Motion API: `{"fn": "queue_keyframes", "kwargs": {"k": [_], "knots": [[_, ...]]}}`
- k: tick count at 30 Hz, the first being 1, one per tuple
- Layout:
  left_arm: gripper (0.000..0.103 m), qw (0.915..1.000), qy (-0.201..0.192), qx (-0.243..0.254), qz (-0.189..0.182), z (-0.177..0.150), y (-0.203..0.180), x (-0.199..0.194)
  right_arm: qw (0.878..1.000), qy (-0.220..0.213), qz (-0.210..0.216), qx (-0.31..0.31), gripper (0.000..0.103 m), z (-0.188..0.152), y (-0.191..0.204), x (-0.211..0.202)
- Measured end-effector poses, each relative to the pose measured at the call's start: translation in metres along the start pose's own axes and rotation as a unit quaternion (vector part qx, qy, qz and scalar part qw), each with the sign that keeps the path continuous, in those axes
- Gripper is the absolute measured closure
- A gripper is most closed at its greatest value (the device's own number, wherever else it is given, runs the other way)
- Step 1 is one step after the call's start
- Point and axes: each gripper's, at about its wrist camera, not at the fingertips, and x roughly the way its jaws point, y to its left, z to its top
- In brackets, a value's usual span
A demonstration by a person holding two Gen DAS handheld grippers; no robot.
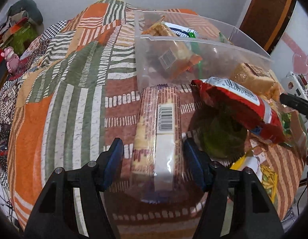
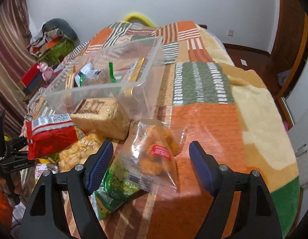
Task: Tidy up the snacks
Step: 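Grasp the brown striped wafer pack with the left tool while the right grasps the orange fried-snack bag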
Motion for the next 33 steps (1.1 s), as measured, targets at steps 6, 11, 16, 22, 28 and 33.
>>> {"fn": "queue_keyframes", "kwargs": {"k": [6, 11, 16, 22, 28, 33], "knots": [[0.052, 0.9993, -0.013, -0.020, -0.027, 0.004, 0.009, 0.006, 1.000, 0.017, 0.009, 0.023, 0.028, -0.002, -0.008, 0.014], [0.057, 0.9995, -0.014, -0.012, -0.025, 0.002, 0.006, 0.004, 0.999, 0.016, 0.015, 0.026, 0.039, -0.006, -0.010, 0.012], [0.057, 0.9997, -0.016, -0.011, -0.012, -0.005, 0.007, -0.007, 1.000, 0.007, 0.008, 0.017, 0.048, -0.006, -0.008, 0.006], [0.058, 0.9991, -0.039, -0.016, 0.008, -0.006, 0.013, -0.030, 1.000, -0.002, 0.000, 0.014, 0.050, -0.003, -0.007, 0.001], [0.058, 0.9977, -0.060, -0.026, 0.019, 0.000, 0.018, -0.052, 1.000, -0.016, -0.003, 0.017, 0.052, -0.005, -0.014, -0.017], [0.058, 0.9960, -0.084, -0.021, 0.023, 0.008, 0.012, -0.071, 0.999, -0.033, -0.005, 0.017, 0.053, -0.003, -0.016, -0.033]]}}
